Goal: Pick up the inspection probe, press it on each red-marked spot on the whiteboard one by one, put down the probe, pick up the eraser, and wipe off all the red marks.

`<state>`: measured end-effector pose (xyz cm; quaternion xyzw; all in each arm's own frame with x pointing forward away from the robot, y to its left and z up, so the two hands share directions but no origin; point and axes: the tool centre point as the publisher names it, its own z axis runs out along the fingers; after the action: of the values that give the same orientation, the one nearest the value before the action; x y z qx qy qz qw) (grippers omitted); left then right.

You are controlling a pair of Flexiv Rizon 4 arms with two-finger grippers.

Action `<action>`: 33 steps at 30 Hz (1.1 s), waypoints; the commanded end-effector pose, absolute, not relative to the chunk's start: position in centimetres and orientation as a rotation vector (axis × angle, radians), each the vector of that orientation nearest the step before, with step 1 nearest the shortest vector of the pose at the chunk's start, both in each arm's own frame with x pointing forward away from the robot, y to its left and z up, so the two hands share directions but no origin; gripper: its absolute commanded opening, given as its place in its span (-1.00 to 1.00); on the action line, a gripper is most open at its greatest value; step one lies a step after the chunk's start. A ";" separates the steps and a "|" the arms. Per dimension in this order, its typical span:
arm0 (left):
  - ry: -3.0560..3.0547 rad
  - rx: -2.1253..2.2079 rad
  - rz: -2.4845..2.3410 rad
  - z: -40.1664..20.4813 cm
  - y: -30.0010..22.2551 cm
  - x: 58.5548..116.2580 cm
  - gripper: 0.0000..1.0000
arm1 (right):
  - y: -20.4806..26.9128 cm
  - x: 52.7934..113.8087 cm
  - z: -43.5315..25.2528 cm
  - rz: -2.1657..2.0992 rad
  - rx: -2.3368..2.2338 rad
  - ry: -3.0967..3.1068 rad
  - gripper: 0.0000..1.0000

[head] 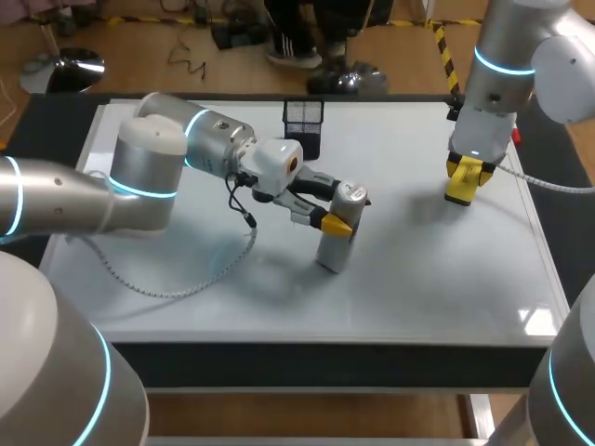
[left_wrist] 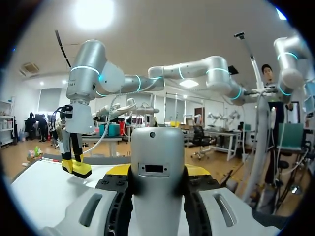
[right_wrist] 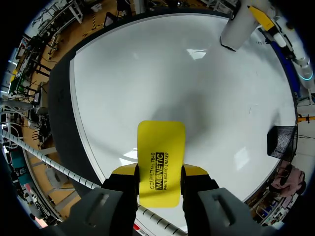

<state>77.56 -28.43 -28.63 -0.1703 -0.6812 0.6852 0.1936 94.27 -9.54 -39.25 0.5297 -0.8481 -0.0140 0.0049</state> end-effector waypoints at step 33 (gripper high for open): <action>-1.994 -0.529 1.832 -28.7 -28.2 77.5 -1.00 | -9.6 94.3 -39.2 -0.041 1.660 -2.653 -1.00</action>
<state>77.51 -28.14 -28.76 -0.1885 -0.7098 0.6516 0.1899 94.27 -9.54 -39.25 0.5297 -0.8481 -0.0140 0.0049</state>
